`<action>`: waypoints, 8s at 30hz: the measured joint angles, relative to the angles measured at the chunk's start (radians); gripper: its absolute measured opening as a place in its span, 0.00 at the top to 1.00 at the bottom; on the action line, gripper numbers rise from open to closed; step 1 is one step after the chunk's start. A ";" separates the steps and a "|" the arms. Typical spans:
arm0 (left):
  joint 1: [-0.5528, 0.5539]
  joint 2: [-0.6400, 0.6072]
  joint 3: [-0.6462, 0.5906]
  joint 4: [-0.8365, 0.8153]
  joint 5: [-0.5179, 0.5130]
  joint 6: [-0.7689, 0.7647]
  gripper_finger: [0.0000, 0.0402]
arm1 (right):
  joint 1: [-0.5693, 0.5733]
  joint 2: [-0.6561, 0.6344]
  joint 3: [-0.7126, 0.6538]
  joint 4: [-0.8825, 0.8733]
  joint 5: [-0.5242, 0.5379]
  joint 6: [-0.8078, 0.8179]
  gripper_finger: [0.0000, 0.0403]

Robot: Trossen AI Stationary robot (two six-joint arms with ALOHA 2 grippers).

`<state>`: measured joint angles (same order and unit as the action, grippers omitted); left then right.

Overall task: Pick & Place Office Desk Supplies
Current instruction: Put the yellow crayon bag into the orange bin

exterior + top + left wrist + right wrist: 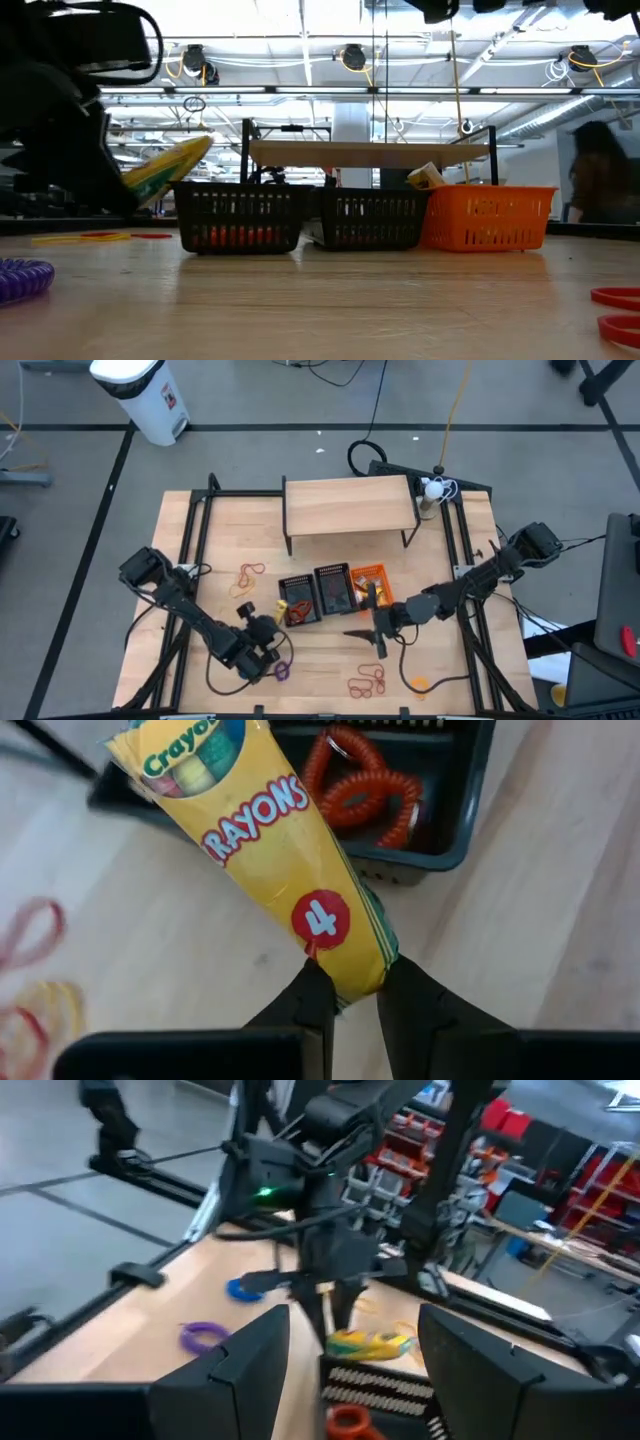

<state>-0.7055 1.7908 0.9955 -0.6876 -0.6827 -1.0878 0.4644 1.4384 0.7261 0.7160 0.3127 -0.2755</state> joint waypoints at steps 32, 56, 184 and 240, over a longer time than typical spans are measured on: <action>0.096 -0.006 0.145 0.027 0.131 0.329 0.88 | -0.085 -0.029 0.000 0.110 0.106 -0.335 0.48; 0.132 0.002 0.459 0.172 0.184 0.650 0.88 | -0.046 -0.029 -0.001 0.028 -0.183 -0.450 0.48; 0.302 0.003 0.461 0.285 0.399 0.769 0.04 | -0.029 -0.064 0.001 -0.165 0.140 -0.523 0.92; 0.321 -0.045 0.459 0.149 0.543 0.639 0.05 | -0.055 -0.337 0.000 -1.336 0.493 1.066 0.91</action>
<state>-0.3847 1.7458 1.4548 -0.5382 -0.1397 -0.4488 0.4091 1.1015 0.7258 -0.6202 0.8061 0.7904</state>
